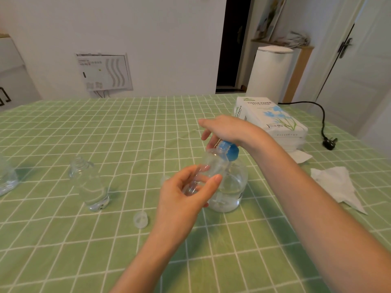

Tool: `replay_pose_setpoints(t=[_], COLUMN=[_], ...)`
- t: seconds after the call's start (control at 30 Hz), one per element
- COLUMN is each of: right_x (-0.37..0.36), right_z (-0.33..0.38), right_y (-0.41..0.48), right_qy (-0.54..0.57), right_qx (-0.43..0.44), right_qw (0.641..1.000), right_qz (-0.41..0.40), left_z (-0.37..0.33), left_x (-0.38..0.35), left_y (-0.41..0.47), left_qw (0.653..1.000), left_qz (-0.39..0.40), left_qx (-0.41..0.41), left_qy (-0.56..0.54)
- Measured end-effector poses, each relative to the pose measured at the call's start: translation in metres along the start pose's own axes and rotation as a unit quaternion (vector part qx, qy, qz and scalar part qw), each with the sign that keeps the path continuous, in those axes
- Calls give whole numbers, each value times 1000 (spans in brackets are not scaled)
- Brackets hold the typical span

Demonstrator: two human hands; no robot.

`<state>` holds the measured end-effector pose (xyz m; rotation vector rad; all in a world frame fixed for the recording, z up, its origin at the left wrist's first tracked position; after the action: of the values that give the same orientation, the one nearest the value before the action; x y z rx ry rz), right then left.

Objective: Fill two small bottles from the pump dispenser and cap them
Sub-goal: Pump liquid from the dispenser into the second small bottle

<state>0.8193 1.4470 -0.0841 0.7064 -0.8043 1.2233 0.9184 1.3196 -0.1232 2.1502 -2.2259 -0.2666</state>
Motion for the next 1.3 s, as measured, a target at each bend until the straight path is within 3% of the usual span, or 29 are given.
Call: replay_pose_setpoints(t=[0.9,1.3], right_x=[-7,6], right_z=[-1,7], right_y=[-2,2], right_qy=[-13,8], right_qx=[-3,11], right_qw=[1000,1000], right_qz=[25,0], left_z=[4,-2], left_x=[3,1], left_y=[2,2], left_qw=[1000,1000], left_qz=[-2,0], left_qx=[7,-3], left_qy=[-3,4])
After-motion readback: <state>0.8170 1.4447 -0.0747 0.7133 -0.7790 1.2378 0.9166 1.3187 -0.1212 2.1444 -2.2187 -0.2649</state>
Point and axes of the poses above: each hand's wrist, its own y-axis towards the middle knuckle, its own x-axis out of the back of the hand, z = x × y, the point moved 10 cm from there along y, towards the middle knuckle, and after that the axes turned 12 degrees about -z, right-handed, at the moved point
